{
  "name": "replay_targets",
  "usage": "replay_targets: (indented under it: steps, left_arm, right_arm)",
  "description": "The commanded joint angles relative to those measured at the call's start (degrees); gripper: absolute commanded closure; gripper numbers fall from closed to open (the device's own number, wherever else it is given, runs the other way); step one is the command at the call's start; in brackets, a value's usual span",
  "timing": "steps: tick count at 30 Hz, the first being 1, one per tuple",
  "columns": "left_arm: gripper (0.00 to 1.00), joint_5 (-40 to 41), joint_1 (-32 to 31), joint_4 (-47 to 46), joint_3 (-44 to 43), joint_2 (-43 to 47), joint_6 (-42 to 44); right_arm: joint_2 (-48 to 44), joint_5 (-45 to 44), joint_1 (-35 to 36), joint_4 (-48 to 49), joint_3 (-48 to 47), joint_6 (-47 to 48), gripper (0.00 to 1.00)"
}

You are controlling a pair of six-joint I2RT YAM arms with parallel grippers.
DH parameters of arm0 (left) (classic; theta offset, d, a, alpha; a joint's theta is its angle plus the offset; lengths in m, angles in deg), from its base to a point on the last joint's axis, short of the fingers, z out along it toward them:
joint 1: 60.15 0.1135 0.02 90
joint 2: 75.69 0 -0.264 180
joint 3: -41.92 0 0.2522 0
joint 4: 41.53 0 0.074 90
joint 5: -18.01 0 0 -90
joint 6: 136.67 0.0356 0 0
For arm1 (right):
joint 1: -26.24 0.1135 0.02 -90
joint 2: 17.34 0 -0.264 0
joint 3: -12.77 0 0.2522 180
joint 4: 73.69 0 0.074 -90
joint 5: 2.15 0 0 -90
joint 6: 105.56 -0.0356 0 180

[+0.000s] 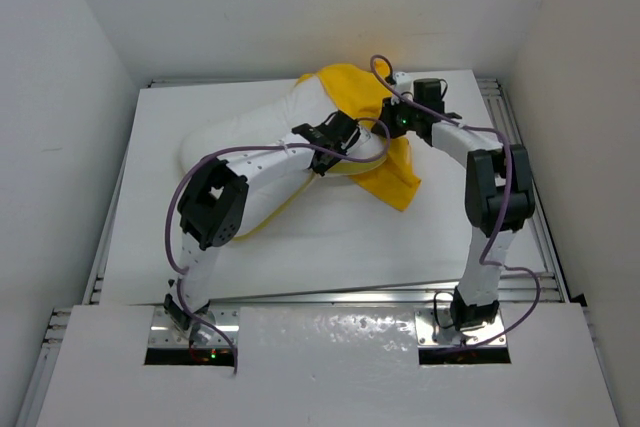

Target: Put the pillow into the pillowcase

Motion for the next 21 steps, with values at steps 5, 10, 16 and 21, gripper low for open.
replay_targets:
  steps: [5,10,16,21]
  left_arm:
    - [1.0,3.4,0.8,-1.9,-5.0,1.2,-4.1]
    - [1.0,4.5,2.5,-2.8,-11.1,0.5,-5.4]
    - [1.0,0.2,2.0,-4.7,-14.7,-0.4,-5.7]
    - [1.0,-1.3,0.4,-6.0,-15.0,-1.8,-6.6]
  right_arm:
    - [-11.7,-1.1,0.1,-2.8,5.3,0.8,1.0]
    - [-20.3,-2.2,0.3,0.4,12.0,-6.1,1.0]
    - [-15.3,11.9,2.2,18.4,13.5,-30.1,1.0]
    - [-9.8,13.8,6.8,27.6,11.9,-41.7,1.0]
